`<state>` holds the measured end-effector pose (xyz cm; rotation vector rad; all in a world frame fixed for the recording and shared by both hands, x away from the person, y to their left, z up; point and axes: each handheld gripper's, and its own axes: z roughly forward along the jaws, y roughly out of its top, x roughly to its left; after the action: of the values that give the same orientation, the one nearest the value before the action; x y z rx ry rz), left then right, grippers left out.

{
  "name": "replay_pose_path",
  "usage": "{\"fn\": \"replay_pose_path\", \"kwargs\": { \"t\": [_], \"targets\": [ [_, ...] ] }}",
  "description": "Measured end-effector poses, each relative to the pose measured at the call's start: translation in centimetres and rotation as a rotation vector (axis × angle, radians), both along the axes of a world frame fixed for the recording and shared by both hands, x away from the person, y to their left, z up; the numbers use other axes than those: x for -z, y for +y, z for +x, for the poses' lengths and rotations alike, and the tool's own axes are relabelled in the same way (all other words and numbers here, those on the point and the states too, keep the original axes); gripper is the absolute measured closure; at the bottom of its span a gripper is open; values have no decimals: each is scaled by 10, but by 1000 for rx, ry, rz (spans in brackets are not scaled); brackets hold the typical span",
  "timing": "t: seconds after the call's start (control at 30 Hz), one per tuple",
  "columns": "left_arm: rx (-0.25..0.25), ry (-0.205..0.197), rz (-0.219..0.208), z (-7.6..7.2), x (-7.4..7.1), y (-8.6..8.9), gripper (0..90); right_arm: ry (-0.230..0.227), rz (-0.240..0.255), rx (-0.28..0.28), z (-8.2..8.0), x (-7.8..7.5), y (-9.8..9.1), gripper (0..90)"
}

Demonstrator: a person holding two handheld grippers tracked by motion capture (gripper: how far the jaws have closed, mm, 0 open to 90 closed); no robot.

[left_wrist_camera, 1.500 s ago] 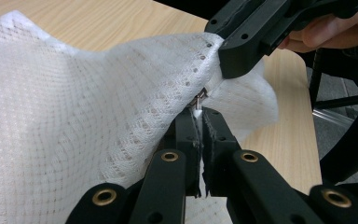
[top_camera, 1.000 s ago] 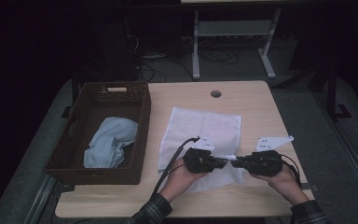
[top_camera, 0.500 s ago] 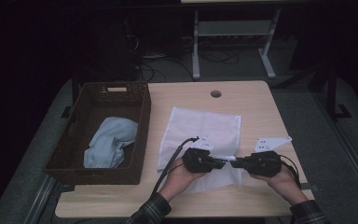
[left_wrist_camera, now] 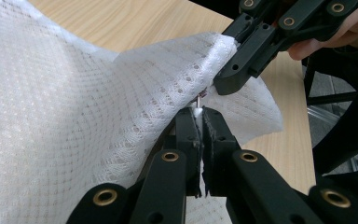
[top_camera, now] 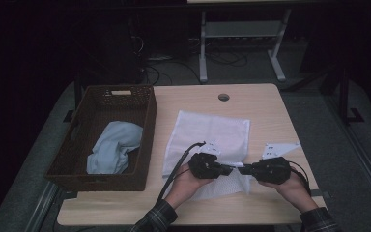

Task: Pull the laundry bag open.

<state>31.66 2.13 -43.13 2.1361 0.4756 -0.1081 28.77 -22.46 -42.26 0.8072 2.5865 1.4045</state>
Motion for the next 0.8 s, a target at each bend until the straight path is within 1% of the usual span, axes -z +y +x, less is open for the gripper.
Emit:
{"fn": "replay_pose_path", "kwargs": {
  "t": [0.17,0.2,0.23,0.27,0.3,0.37,0.5,0.77,0.8],
  "targets": [
    [-8,4,18,0,1,-1,871,0,-11,-2,0,1,1,859],
    [-15,-13,48,0,1,0,871,-1,-13,-1,0,1,2,860],
    [-23,-11,57,1,2,1,871,-2,-16,7,0,1,1,860],
    [-25,-2,51,2,3,2,871,-1,-10,13,1,0,-1,860],
    [-26,-1,46,1,2,2,871,3,-5,16,1,0,-3,860],
    [-23,-21,63,0,1,1,870,5,4,19,2,1,-5,859],
    [-19,6,46,2,3,3,870,10,1,13,3,2,-5,859],
    [-17,21,54,3,3,4,870,9,-6,8,3,2,-4,859],
    [-23,13,67,3,4,4,871,9,-7,8,3,2,-4,860]
  ]
}}
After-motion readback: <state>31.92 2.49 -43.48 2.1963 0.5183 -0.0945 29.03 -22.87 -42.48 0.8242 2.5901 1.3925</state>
